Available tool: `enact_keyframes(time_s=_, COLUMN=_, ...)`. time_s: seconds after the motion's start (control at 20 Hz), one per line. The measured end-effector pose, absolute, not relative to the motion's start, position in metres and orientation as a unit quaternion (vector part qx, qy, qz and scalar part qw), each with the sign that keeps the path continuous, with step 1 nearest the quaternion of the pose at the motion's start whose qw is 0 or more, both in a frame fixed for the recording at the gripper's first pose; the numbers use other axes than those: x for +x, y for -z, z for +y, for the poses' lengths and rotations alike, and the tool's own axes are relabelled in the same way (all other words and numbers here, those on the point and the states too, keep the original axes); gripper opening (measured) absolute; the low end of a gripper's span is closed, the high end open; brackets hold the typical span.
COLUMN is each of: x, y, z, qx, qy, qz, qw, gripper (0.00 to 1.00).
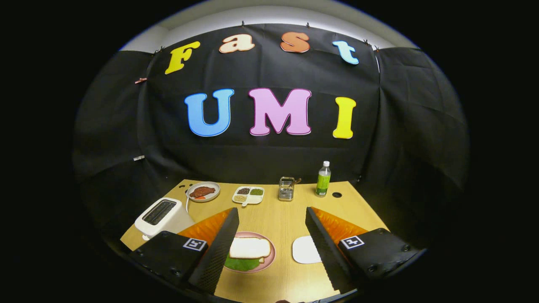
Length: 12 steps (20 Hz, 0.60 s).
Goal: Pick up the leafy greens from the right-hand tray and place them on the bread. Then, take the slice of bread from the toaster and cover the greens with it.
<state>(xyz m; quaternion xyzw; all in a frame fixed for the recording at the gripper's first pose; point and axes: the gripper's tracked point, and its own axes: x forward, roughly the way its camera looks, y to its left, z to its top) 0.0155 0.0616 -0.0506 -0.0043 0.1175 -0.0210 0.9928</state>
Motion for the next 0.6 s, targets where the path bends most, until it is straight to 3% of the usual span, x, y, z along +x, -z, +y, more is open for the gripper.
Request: enact_keyframes(time_s=0.6, x=0.023, y=-0.018, z=0.030, qx=-0.007, qy=-0.005, qz=0.053, qw=0.999, gripper=0.99)
